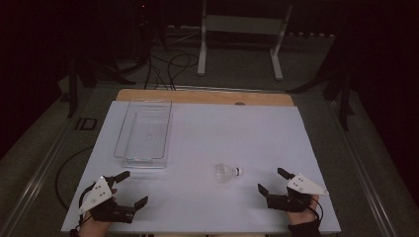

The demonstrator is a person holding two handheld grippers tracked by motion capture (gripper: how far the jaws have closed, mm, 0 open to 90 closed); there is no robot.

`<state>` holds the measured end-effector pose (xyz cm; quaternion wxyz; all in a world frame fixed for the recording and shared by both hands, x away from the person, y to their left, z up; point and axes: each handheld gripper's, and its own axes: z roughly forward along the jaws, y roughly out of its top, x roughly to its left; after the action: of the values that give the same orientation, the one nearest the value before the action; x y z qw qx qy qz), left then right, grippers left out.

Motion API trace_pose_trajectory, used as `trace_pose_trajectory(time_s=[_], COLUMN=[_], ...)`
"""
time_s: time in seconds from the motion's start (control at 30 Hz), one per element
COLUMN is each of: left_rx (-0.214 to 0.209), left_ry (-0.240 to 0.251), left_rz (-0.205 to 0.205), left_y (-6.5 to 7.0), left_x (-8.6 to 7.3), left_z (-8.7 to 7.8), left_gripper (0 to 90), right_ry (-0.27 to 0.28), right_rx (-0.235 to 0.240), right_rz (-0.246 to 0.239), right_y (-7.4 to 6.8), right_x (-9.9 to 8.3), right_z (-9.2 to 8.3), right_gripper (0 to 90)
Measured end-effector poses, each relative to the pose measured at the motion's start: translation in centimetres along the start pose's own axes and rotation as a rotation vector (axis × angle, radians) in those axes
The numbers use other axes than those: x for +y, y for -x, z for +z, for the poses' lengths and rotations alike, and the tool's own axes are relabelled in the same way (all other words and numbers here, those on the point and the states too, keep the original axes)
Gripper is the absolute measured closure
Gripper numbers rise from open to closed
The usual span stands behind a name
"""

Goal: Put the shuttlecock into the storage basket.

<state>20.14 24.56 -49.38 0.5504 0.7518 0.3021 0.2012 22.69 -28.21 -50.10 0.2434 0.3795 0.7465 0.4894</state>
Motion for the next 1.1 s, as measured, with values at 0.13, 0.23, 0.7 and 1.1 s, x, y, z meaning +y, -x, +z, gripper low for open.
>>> trace_pose_trajectory(time_s=[0.13, 0.23, 0.7, 1.1], left_rx=[-0.007, -0.008, -0.026, -0.059], left_ry=[-0.014, -0.015, -0.046, -0.073], left_rz=[0.006, 0.005, 0.013, 0.01], left_y=[0.1, 0.0, 0.2, 0.5], left_x=[0.0, 0.0, 0.2, 1.6], left_z=[0.1, 0.1, 0.3, 0.2], left_gripper=[0.2, 0.2, 0.2, 0.2], right_ry=[-0.007, -0.015, 0.003, 0.022], right_rx=[0.021, 0.021, 0.035, 0.04], right_rz=[-0.006, -0.015, -0.027, -0.015], right_y=[0.1, 0.0, -0.2, -0.3], right_x=[-0.1, -0.2, -0.1, -0.1], right_z=[0.2, 0.3, 0.2, 0.0], right_gripper=[8.9, 8.9, 8.9, 9.0])
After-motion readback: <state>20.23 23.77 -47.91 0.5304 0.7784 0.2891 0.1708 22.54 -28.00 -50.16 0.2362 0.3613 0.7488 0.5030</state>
